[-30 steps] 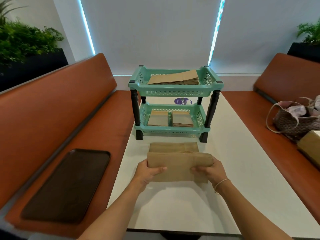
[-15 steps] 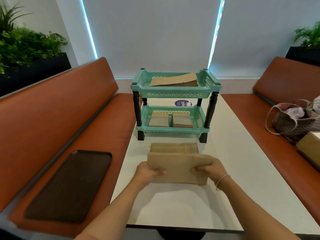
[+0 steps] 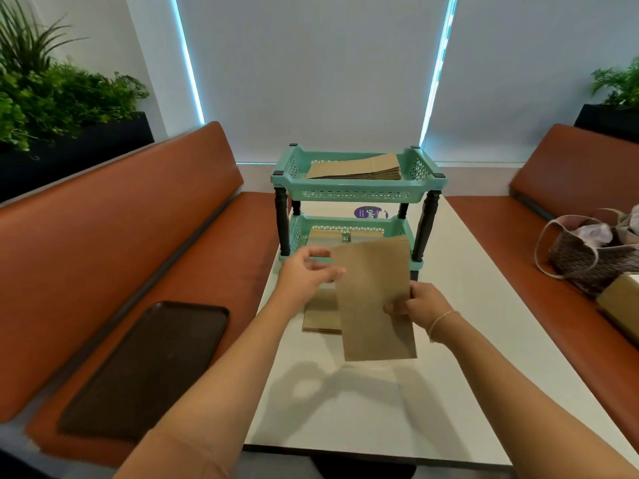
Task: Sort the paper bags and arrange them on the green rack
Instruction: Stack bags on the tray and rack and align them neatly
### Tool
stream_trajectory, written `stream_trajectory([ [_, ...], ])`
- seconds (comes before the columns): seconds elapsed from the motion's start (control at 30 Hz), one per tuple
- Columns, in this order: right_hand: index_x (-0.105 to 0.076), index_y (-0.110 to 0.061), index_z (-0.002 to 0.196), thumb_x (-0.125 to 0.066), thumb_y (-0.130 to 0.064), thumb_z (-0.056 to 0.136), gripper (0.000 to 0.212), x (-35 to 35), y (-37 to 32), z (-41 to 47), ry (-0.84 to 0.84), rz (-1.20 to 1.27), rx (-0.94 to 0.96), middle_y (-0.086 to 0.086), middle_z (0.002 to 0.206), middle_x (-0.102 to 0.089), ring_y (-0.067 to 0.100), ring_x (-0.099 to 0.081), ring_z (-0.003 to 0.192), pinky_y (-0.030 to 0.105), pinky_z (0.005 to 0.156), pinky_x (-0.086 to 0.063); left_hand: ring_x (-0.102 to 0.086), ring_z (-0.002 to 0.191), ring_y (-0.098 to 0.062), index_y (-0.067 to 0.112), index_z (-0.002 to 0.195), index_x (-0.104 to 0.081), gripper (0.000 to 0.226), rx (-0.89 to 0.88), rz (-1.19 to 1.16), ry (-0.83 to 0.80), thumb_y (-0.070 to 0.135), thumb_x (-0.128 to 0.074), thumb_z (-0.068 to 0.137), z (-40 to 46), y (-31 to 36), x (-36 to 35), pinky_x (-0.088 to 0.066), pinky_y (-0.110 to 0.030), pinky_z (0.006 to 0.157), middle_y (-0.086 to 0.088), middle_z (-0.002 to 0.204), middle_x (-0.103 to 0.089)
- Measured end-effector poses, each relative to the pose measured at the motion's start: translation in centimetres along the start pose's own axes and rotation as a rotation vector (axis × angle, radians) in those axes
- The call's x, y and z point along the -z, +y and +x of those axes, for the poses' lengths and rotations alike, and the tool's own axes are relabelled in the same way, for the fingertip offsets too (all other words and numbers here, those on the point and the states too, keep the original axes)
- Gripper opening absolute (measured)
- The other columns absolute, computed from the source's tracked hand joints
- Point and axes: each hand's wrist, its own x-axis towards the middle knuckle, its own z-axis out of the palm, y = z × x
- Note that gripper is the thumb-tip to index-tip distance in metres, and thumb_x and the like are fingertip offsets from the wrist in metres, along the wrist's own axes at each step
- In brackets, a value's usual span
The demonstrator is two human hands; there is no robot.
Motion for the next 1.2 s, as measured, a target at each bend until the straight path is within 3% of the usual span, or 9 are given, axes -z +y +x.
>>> stream_trajectory([
  [0.13,-0.061,-0.010,0.089,-0.062,0.013,0.079,0.026,-1.1,1.7,-0.9,-0.002,0.605,-0.120,0.008,0.093,-0.066,0.023,-0.061,0.081,0.034,0.066,-0.050,-0.062,0.105,-0.020,0.011,0.124,-0.051,0.067,0.209,0.114,-0.291,0.011,-0.083,0.065,-1.7,-4.8,-1.3,-0.051,-0.037,0.093,-0.006,0.115,-0.065],
  [0.27,-0.060,-0.008,0.094,-0.060,0.012,0.080,0.024,-1.4,2.9,-1.0,-0.008,0.679,-0.123,0.007,0.093,-0.066,0.024,-0.061,0.082,0.034,0.067,-0.050,-0.066,0.087,-0.023,0.009,0.119,-0.057,0.056,0.236,0.176,-0.318,0.007,-0.081,0.068,-2.3,-6.8,-2.0,-0.057,-0.034,0.082,-0.010,0.110,-0.066],
  [0.37,-0.059,-0.004,0.099,-0.066,0.012,0.074,0.030,0.0,3.4,-0.6,0.119,0.712,-0.113,0.010,0.094,-0.065,0.025,-0.062,0.082,0.035,0.070,-0.053,-0.065,0.079,-0.020,0.012,0.105,-0.063,0.040,0.197,0.398,-0.295,0.006,-0.079,0.069,-1.4,-6.4,-0.5,-0.057,-0.033,0.080,-0.006,0.098,-0.068],
  [0.53,-0.058,-0.011,0.090,-0.069,0.019,0.067,0.040,2.0,4.7,-0.9,0.185,0.480,-0.081,0.012,0.074,-0.063,0.025,-0.061,0.068,0.032,0.060,-0.053,-0.064,0.087,-0.018,0.013,0.097,-0.072,0.033,0.174,0.606,-0.245,0.014,-0.081,0.065,-0.3,-6.1,2.1,-0.051,-0.027,0.075,-0.003,0.095,-0.071],
  [0.6,-0.063,-0.010,0.082,-0.063,0.022,0.069,0.034,1.3,5.8,-1.2,0.167,0.239,-0.047,0.012,0.074,-0.063,0.023,-0.059,0.066,0.027,0.057,-0.054,-0.062,0.082,-0.016,0.013,0.092,-0.072,0.028,0.179,0.468,-0.174,0.009,-0.081,0.066,-0.4,-6.3,2.1,-0.050,-0.023,0.072,-0.002,0.090,-0.071],
  [0.7,-0.066,-0.004,0.085,-0.056,0.015,0.078,0.023,-0.5,7.3,-1.3,0.218,0.015,-0.047,0.010,0.085,-0.064,0.021,-0.056,0.079,0.027,0.069,-0.046,-0.065,0.095,-0.022,0.014,0.100,-0.068,0.036,0.215,0.117,-0.125,-0.002,-0.078,0.069,-1.2,-7.9,1.1,-0.054,-0.029,0.083,-0.003,0.096,-0.070],
  [0.87,-0.064,-0.005,0.092,-0.059,0.009,0.079,0.020,-2.0,7.6,-0.9,0.240,0.076,-0.093,0.008,0.088,-0.061,0.021,-0.055,0.083,0.028,0.072,-0.041,-0.067,0.087,-0.021,0.006,0.108,-0.066,0.040,0.247,-0.085,-0.069,-0.003,-0.077,0.070,-2.4,-9.9,-1.2,-0.055,-0.027,0.069,-0.010,0.098,-0.071],
  [1.0,-0.066,0.001,0.096,-0.061,0.011,0.077,0.022,-1.6,7.1,-0.3,0.247,0.111,-0.082,0.010,0.088,-0.062,0.024,-0.057,0.084,0.031,0.075,-0.046,-0.067,0.092,-0.023,0.010,0.102,-0.069,0.038,0.231,-0.136,-0.085,-0.001,-0.080,0.067,-1.7,-9.6,-1.2,-0.056,-0.032,0.077,-0.009,0.100,-0.072],
  [1.2,-0.065,-0.003,0.080,-0.071,0.004,0.074,0.011,-1.4,7.8,-0.6,0.175,0.037,-0.147,0.007,0.077,-0.062,0.023,-0.056,0.077,0.032,0.071,-0.046,-0.068,0.090,-0.017,0.013,0.099,-0.070,0.032,0.212,-0.101,-0.159,0.003,-0.080,0.070,-1.9,-10.1,-1.0,-0.054,-0.022,0.073,-0.002,0.094,-0.073],
])
